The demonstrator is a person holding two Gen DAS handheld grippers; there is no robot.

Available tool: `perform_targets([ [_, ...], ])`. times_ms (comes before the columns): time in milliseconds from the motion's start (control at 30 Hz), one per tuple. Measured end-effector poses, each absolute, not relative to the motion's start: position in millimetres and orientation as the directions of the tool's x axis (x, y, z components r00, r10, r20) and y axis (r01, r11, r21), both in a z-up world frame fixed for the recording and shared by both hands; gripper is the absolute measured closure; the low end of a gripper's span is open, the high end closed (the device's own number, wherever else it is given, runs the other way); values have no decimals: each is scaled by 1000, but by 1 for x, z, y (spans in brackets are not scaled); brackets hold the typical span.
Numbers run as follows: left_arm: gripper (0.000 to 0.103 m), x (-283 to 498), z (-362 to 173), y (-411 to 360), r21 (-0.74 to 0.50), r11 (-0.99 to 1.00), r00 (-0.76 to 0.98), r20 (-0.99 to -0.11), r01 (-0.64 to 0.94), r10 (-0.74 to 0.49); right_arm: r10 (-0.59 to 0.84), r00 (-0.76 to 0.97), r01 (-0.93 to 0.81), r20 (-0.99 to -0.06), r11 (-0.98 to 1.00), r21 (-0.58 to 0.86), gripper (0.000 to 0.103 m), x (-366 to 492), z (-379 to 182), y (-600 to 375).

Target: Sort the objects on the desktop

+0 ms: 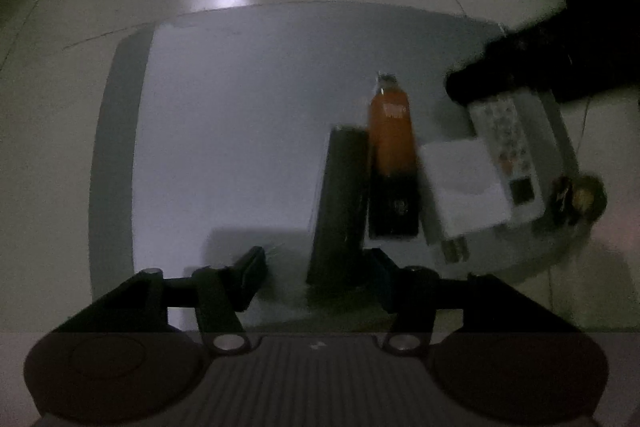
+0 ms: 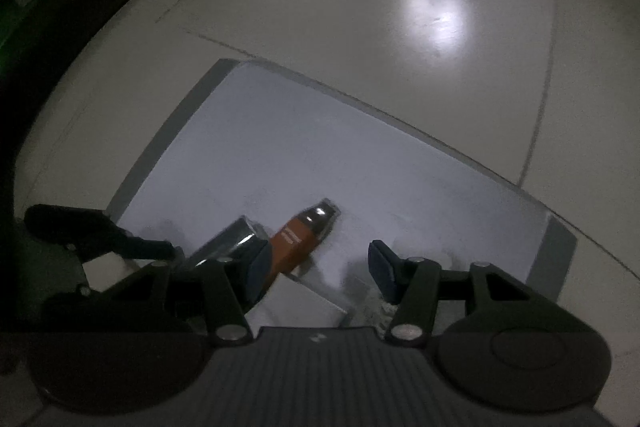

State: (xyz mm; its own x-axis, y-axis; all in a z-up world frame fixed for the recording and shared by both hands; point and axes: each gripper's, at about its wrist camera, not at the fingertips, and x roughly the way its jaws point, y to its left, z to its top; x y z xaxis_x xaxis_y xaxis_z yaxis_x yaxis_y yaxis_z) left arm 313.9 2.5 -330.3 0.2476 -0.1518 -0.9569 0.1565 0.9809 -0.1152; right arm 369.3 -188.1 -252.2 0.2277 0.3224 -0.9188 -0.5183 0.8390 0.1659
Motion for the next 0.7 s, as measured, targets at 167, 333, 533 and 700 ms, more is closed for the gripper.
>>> perform_targets([
  [167, 52, 314, -331, -4, -108, 979, 253, -956, 171, -150, 329, 259, -414, -908, 887, 203, 45, 352, -255, -210],
  [333, 78, 312, -333, -7, -89, 979, 249, -959, 185, -134, 301, 250, -379, -920, 905, 193, 45, 343, -265, -221],
  [533, 79, 306, -323, -3, -75, 983, 296, -947, 166, -122, 316, 246, -366, -916, 906, 214, 44, 339, -266, -224],
  [700, 79, 303, -312, -2, -76, 984, 327, -937, 158, -125, 332, 250, -366, -910, 902, 229, 44, 336, -259, -221],
])
